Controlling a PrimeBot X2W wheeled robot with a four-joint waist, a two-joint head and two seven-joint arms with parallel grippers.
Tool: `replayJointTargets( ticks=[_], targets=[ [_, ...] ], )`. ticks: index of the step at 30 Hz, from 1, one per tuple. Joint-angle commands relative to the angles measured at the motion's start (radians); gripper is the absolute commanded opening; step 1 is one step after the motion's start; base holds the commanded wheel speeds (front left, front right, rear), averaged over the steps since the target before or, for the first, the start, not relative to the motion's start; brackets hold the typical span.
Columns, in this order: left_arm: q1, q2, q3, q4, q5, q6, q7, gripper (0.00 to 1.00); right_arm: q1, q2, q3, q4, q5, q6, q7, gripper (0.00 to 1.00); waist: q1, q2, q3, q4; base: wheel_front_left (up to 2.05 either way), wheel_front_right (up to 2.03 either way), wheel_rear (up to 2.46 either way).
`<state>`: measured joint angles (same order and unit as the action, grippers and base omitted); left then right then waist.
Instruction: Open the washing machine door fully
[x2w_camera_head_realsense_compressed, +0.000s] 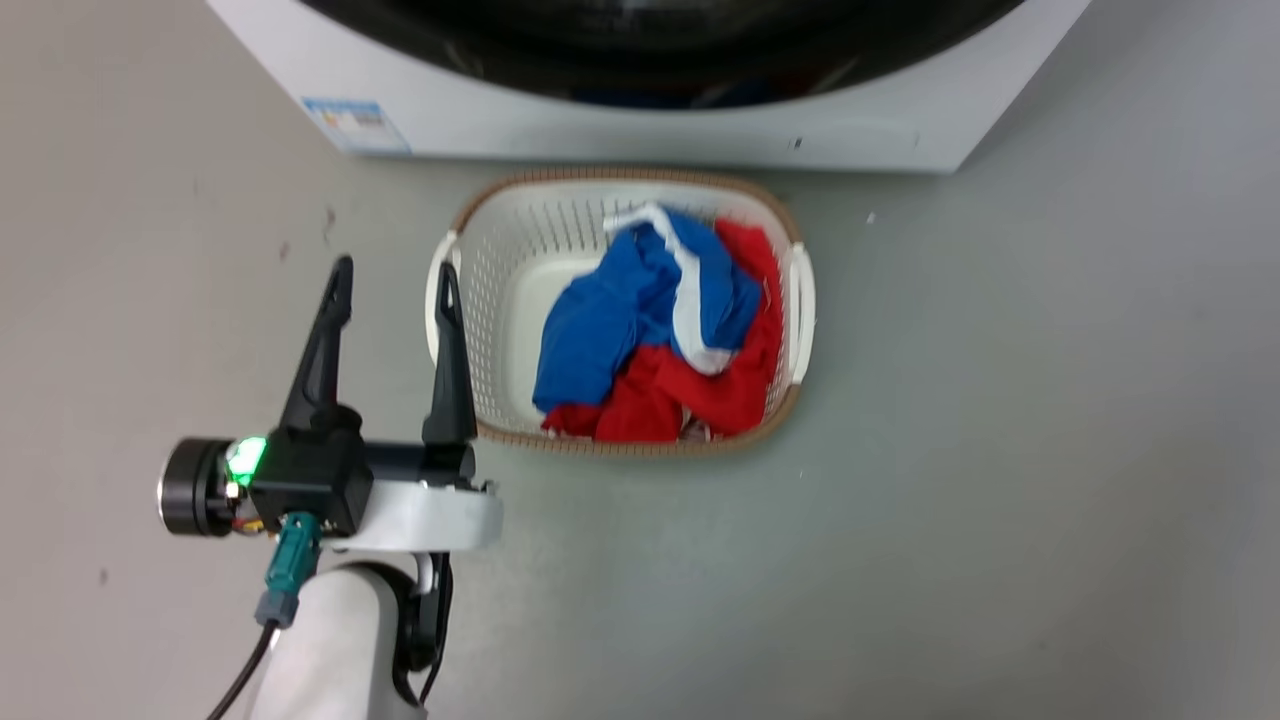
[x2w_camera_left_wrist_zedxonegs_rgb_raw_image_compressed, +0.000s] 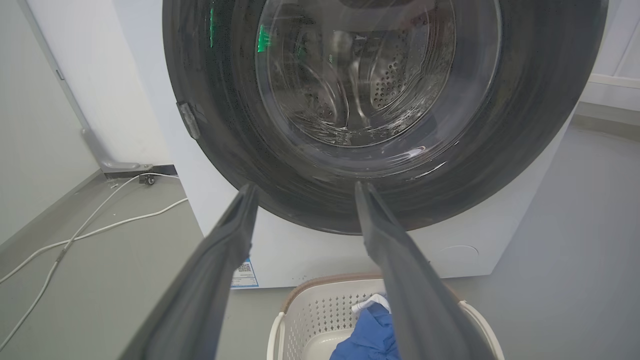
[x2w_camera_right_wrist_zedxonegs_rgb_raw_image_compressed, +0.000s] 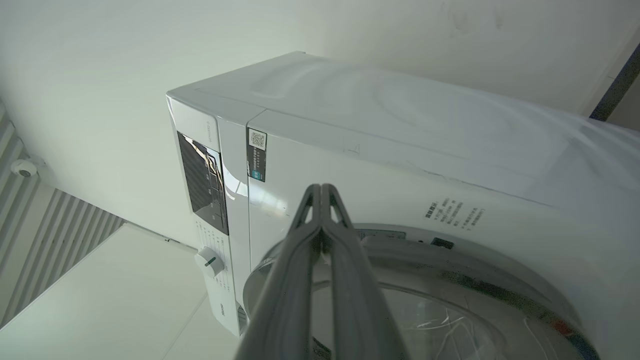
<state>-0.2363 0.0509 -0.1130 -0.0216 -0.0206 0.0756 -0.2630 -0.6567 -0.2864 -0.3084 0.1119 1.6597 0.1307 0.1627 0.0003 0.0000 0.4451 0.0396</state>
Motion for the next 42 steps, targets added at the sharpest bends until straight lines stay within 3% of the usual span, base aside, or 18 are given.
replayJointTargets(
  ticks=[1, 10, 20, 33, 42],
  targets=[
    [-0.031, -0.001, 0.004, -0.005, 0.003, -0.003, -0.003, 1.00, -0.059, -0.019, 0.011, 0.017, -0.009, 0.000, 0.016, 0.00, -0.0003, 0.0000, 0.097, 0.019, 0.00, 0.00, 0.00],
    [-0.098, -0.001, 0.011, -0.021, -0.001, 0.004, -0.003, 1.00, -0.314, -0.105, 0.121, 0.149, -0.082, 0.000, 0.107, 0.00, -0.0003, 0.0000, 0.181, 0.034, 0.00, 0.00, 0.00],
    [-0.121, -0.001, 0.003, -0.022, -0.014, 0.013, -0.003, 1.00, -0.540, -0.147, 0.291, 0.308, -0.163, 0.000, 0.273, 0.00, -0.0003, 0.0000, 0.241, 0.051, 0.00, 0.00, 0.00],
    [-0.134, -0.001, -0.002, -0.018, -0.022, 0.019, -0.003, 1.00, -0.592, -0.148, 0.422, 0.350, -0.240, 0.001, 0.416, 0.00, -0.0003, 0.0000, 0.261, 0.063, 0.00, 0.00, 0.00],
    [-0.117, -0.001, -0.004, -0.005, -0.030, 0.023, -0.003, 1.00, -0.535, -0.154, 0.430, 0.308, -0.236, 0.001, 0.457, 0.00, -0.0003, 0.0000, 0.227, 0.053, 0.00, 0.00, 0.00]
  ],
)
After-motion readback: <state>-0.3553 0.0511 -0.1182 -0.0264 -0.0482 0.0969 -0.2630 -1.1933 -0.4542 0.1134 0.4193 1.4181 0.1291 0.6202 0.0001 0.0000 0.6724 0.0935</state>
